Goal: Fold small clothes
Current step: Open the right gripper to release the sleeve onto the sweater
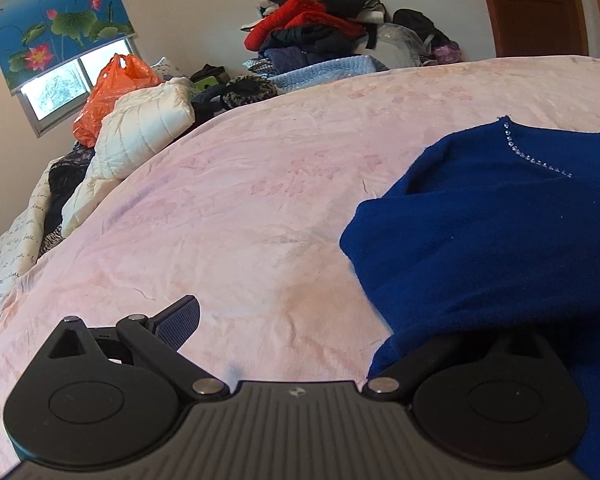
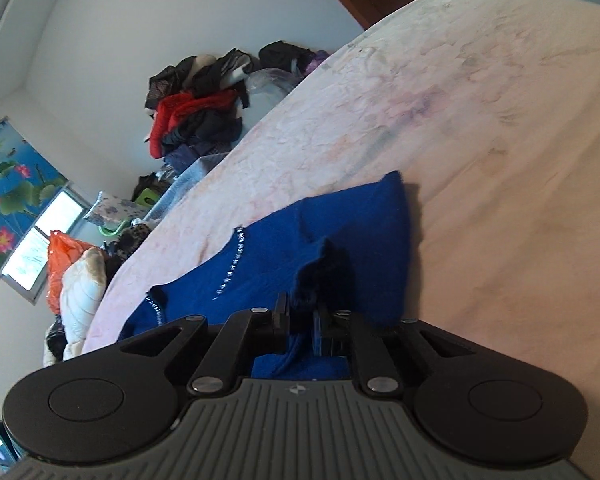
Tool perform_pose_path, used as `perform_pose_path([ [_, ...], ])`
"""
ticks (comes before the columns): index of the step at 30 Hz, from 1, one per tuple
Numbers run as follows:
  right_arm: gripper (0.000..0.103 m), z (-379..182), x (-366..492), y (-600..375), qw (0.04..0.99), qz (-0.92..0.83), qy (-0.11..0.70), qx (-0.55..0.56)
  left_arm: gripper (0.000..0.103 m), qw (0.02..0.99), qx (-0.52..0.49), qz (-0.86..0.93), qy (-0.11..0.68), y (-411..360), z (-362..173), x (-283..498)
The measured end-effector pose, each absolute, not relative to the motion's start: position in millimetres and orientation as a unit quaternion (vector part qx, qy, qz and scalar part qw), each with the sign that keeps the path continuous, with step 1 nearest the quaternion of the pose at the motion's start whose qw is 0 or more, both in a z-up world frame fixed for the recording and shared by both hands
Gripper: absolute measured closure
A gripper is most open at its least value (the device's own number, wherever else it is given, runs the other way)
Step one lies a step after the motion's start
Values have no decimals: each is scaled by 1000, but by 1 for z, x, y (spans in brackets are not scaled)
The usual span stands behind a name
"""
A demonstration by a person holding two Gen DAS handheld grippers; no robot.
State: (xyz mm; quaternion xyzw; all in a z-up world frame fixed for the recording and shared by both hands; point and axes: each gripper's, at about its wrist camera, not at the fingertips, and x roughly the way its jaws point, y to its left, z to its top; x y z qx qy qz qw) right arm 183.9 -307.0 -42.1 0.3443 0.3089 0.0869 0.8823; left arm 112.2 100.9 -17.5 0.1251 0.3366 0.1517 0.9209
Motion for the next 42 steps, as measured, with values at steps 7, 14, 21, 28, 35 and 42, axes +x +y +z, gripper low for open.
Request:
perform_pose_path([
  [7, 91, -40, 176, -317, 887, 90, 303, 337, 0, 925, 188, 129, 305, 99, -20, 109],
  [14, 94, -26, 161, -314, 914, 61, 278, 290, 0, 933, 199, 128, 272, 100, -17, 111],
  [21, 85, -7, 157, -302, 937, 26, 284, 202, 0, 926, 236, 120, 269, 91, -30, 103],
  [28, 42, 32, 231, -182, 876, 273, 303, 257, 0, 925, 253, 122, 254, 91, -32, 104],
  [35, 24, -17, 321, -39, 716, 389, 453, 362, 0, 926, 259, 124, 244, 91, -34, 103],
  [42, 20, -39, 353, 26, 709, 385, 481, 343, 0, 929, 242, 121, 252, 95, -31, 106],
])
